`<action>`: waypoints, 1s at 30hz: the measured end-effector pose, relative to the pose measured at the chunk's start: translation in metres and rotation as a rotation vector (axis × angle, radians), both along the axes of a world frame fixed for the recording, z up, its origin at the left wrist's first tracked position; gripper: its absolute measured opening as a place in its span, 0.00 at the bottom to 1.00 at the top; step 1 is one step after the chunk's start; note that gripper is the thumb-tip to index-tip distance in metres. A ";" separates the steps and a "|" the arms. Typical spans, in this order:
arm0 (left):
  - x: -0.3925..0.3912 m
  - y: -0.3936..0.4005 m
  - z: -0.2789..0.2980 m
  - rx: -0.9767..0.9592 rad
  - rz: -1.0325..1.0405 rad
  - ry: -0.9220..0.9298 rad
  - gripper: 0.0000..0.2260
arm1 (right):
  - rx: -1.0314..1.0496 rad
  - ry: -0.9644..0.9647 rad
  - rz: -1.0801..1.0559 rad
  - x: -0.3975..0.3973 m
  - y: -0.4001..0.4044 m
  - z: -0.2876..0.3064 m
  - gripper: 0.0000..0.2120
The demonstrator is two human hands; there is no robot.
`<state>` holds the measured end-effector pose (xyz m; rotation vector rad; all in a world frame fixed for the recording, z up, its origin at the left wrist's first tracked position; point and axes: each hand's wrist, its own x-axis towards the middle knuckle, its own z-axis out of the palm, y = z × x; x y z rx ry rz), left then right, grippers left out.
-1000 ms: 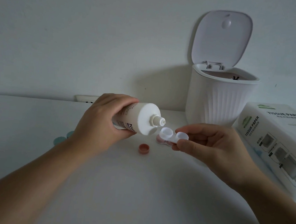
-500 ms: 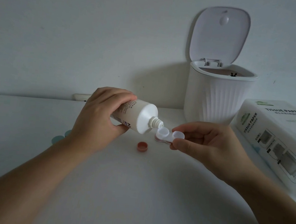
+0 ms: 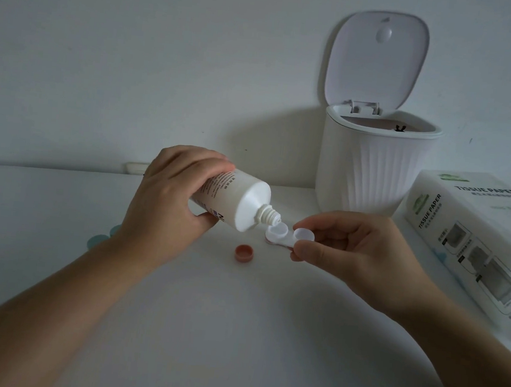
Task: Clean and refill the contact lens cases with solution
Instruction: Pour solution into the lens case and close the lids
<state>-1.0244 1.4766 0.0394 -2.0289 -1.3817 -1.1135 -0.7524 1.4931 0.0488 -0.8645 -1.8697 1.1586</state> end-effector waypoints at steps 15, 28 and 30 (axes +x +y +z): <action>-0.001 0.002 0.001 0.073 0.013 0.063 0.25 | 0.003 -0.026 0.013 0.000 -0.001 0.001 0.06; 0.000 0.002 0.002 0.092 0.008 0.062 0.24 | -0.005 -0.006 0.018 -0.001 0.000 -0.001 0.06; 0.000 0.001 0.002 0.091 0.007 0.060 0.24 | -0.009 -0.008 0.015 -0.001 -0.001 -0.001 0.06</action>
